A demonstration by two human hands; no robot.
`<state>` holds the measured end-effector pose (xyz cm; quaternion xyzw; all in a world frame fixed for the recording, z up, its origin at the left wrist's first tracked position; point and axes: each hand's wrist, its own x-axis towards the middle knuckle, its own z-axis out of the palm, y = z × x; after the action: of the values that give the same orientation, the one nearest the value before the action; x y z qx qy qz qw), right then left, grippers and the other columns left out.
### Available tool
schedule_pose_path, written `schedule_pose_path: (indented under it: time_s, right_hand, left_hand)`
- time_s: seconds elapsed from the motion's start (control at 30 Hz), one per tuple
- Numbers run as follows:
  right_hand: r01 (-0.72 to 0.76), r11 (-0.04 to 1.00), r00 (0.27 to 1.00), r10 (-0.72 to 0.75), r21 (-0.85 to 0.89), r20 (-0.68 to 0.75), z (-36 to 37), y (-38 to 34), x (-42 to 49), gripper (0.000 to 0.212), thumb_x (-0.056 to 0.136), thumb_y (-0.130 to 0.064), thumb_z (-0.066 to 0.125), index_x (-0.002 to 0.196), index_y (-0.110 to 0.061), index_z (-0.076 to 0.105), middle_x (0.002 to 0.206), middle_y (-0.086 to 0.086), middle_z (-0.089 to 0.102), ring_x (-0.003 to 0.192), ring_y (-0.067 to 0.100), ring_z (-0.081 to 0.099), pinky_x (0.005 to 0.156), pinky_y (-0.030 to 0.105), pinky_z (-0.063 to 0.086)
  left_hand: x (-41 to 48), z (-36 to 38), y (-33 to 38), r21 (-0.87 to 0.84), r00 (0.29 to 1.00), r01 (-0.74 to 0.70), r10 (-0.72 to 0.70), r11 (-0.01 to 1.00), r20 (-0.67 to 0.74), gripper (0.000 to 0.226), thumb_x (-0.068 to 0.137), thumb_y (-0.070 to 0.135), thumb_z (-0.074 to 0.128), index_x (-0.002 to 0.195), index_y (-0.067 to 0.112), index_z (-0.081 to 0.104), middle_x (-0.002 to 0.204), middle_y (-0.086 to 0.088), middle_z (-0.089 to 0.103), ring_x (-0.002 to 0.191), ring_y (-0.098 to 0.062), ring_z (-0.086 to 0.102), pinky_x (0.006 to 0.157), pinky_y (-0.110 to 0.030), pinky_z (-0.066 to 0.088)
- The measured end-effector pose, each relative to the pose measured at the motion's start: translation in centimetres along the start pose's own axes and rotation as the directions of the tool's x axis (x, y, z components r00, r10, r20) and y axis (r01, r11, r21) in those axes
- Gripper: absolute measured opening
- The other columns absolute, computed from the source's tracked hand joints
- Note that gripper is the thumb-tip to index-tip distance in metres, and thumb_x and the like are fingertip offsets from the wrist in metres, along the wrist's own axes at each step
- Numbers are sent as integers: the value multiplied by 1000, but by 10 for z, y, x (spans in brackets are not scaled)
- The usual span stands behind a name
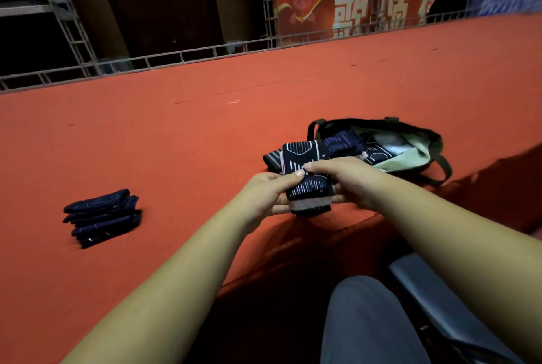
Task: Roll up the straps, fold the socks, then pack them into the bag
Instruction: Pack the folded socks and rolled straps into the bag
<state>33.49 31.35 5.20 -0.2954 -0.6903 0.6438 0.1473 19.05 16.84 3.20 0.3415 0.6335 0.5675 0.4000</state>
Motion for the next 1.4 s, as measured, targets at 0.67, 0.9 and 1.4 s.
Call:
schedule_pose_path:
  time_s: [0.67,0.9,1.4]
  right_hand:
    - [49,994,909,-4,99,-416,-224,3,52,34,86,-28,81,110,-5,78,92,8,81,82,26,76,87,40,63]
    - [87,996,959,-76,28,-273,-221,-3,98,26,91,-17,79,108,2,77,102,23,79,96,37,79,95,50,63]
    - [-74,804,971,-78,-590,-227,-205,4,169,28,104,-38,57,122,-22,72,110,1,76,91,18,68,76,30,47]
  left_hand:
    - [186,100,77,945,886,-293,412,143,212,30,92,7,55,107,24,76,109,-4,72,102,-31,67,88,-43,57]
    - [229,119,72,986,954,-167,251,-13,165,49,91,20,79,128,8,49,125,-16,63,115,-40,62,77,-43,43]
    - [247,110,61,927,867,-360,331,-101,373,86,89,16,75,155,48,31,170,15,27,106,-33,68,79,-39,54]
